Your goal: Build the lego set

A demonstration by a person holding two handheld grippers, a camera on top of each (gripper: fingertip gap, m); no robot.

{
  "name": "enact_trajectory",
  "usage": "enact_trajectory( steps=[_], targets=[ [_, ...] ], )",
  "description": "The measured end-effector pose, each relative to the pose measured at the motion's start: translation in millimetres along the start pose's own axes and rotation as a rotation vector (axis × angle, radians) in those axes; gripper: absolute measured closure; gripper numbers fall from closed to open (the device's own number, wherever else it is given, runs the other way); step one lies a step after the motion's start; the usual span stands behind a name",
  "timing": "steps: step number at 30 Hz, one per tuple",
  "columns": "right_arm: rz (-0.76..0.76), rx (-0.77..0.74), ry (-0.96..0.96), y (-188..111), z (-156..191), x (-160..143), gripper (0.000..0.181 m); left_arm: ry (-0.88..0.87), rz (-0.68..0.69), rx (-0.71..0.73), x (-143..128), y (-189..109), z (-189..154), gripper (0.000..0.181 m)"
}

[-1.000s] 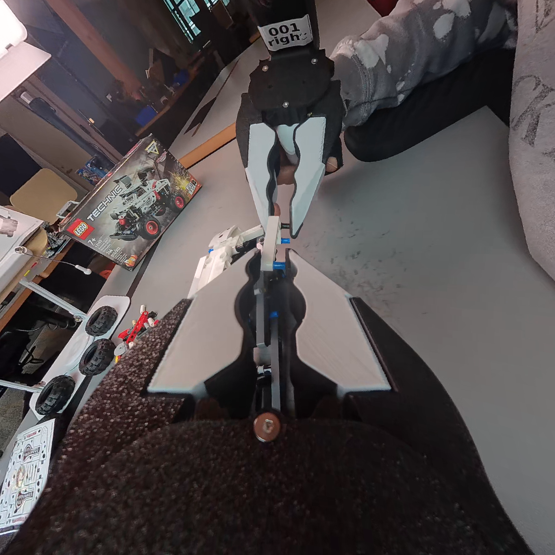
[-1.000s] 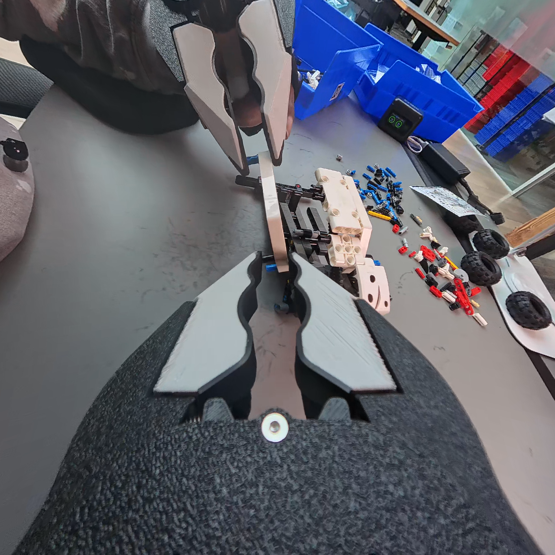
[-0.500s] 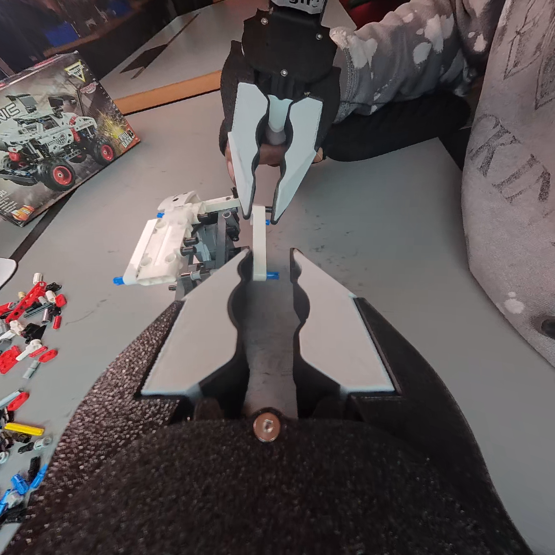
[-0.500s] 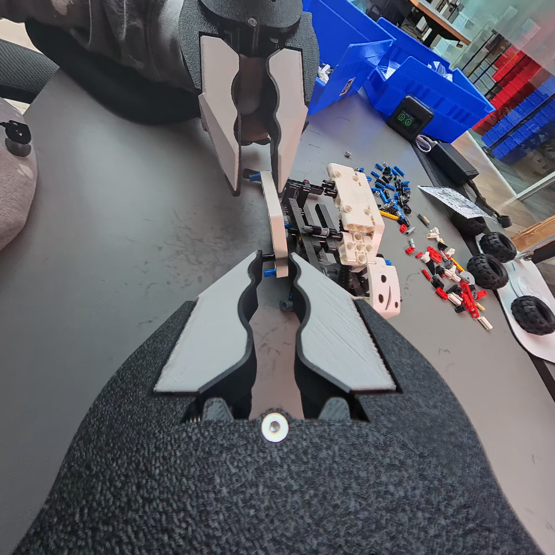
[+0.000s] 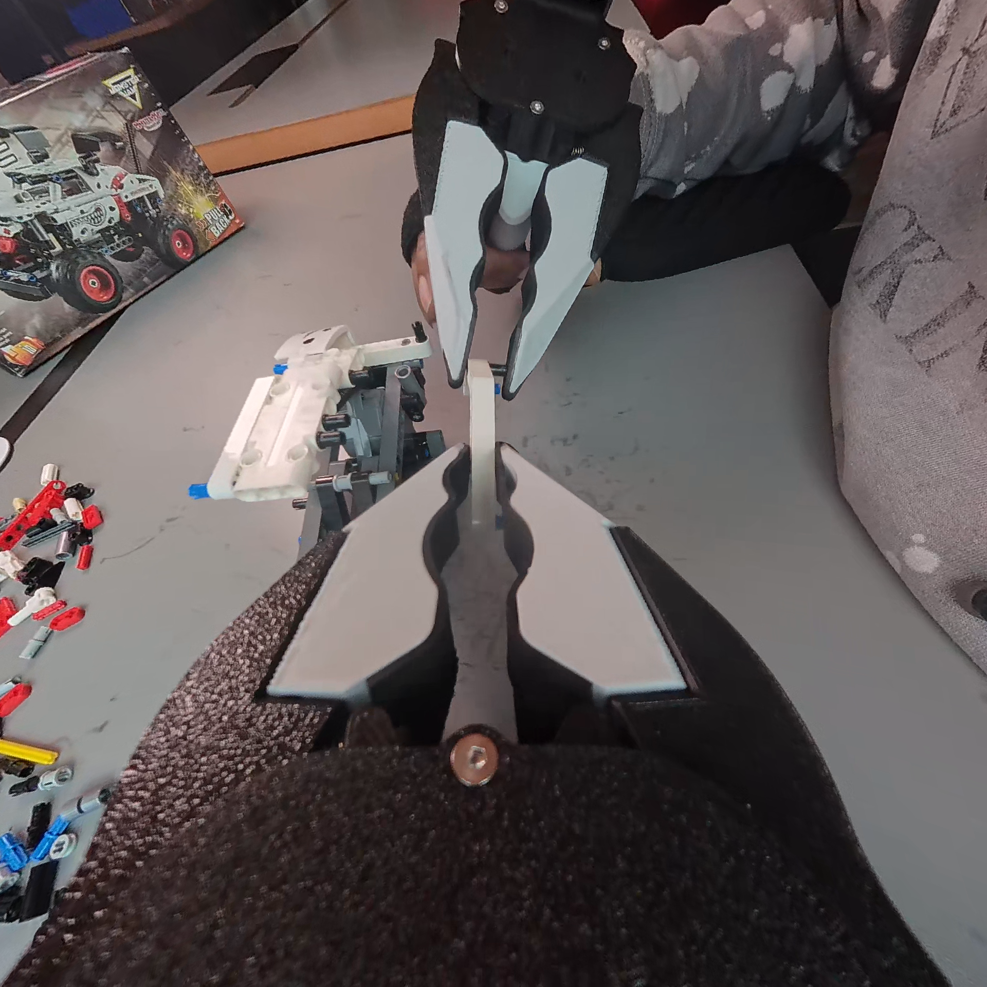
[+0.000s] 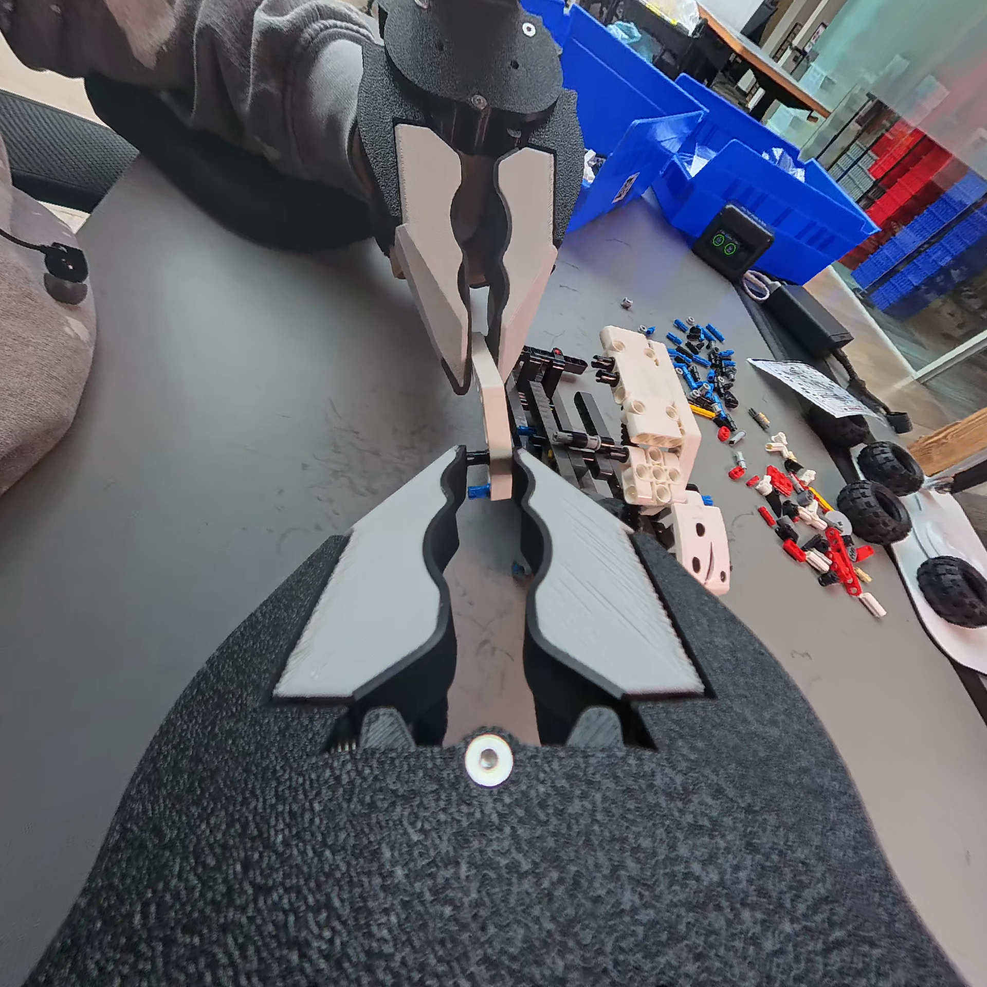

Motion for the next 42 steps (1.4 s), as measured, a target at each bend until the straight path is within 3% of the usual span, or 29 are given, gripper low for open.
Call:
enact_trajectory(
  steps=[4, 7, 42],
  targets=[
    [-0.024, 0.005, 0.001, 0.7, 2.1, 3.9, 0.166, -0.004, -0.007, -0.01, 0.4, 1.6, -1.9, 0.165],
    [-0.024, 0.013, -0.003, 1.8, 4.4, 3.4, 0.166, 0.005, 0.0, -0.02, 0.3, 2.7, -4.3, 0.172],
    [-0.064, 0.037, 0.097, 4.0, 1.5, 0.3, 0.166, -0.085, -0.059, -0.024, 5.9, -0.6, 0.3, 0.172]
  ],
)
Point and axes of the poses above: each gripper's, where its closed fingertips meet, y out along the fingers, x out of its top, z = x × y across the jaws, the point moved 2 cm from there along -y, back along the fingers, and after that the axes turned 12 degrees about y, right-handed, at the moved point
